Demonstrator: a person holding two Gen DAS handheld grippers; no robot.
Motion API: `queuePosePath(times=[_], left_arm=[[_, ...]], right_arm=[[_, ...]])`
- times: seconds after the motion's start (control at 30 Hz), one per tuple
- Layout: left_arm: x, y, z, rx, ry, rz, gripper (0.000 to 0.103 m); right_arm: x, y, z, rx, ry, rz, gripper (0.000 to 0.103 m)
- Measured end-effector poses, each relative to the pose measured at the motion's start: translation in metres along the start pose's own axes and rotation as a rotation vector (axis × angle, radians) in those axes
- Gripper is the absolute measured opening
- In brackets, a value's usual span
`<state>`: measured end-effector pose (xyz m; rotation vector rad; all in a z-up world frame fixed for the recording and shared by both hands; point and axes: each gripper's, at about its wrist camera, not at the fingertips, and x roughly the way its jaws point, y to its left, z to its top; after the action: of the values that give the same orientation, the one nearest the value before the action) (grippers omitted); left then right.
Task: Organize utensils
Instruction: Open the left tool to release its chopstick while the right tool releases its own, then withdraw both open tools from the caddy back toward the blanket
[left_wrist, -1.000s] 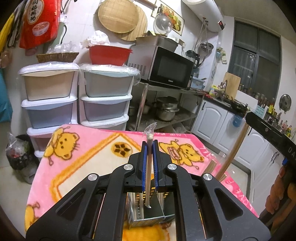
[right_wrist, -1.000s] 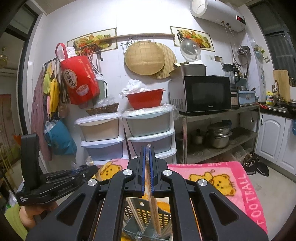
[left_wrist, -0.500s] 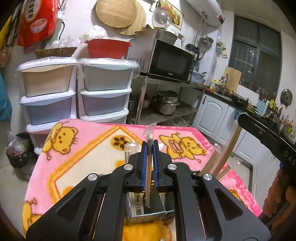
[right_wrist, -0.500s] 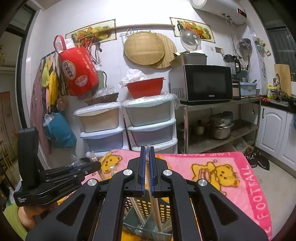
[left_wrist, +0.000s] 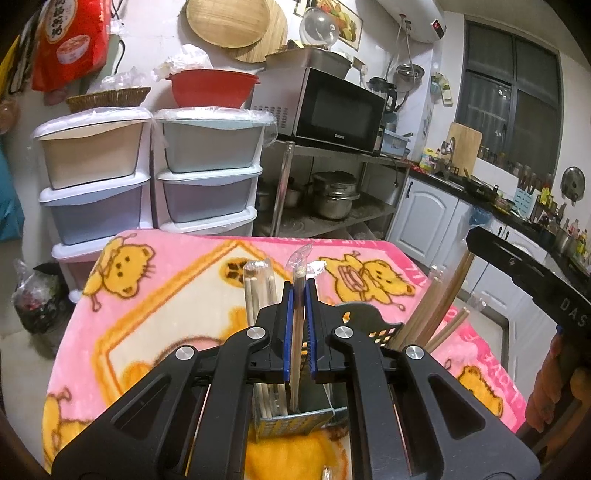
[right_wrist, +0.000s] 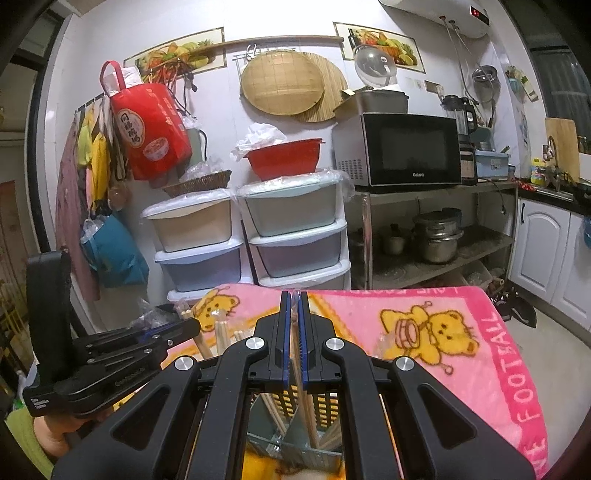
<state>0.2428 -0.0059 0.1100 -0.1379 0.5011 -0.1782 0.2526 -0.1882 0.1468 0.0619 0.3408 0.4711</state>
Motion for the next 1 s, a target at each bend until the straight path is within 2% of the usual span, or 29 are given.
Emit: queuePosePath(times=[0.23, 0.5, 0.57, 0.7, 0.77, 1.0], left_arm=[[-0.002, -0.001, -0.005, 0.004, 0.005, 0.008, 0.004], [-0.004, 0.002, -0.009, -0.002, 0.009, 0.01, 0.005], [-0.005, 0.002, -0.012, -0.007, 0.006, 0.011, 0.015], [-0.009, 0.006, -0.017, -0.021, 0.006, 0.012, 0.021], [-0.01, 0.008, -0.019, -0.027, 0.008, 0.013, 0.031], [-0.017, 0.014, -0.024, -0.052, 0.014, 0.008, 0.051]], right_arm=[[0.003, -0.006, -0.01, 0.007, 0.027, -0.017, 0.005], [0.0, -0.01, -0.018, 0.008, 0.041, -0.041, 0.018], [-0.002, -0.012, -0.02, 0.016, 0.046, -0.043, 0.021], [-0.006, -0.012, -0.024, 0.018, 0.051, -0.047, 0.028], [-0.008, -0.012, -0.026, 0.017, 0.057, -0.05, 0.03], [-0.013, -0.015, -0.034, 0.027, 0.076, -0.059, 0.036]])
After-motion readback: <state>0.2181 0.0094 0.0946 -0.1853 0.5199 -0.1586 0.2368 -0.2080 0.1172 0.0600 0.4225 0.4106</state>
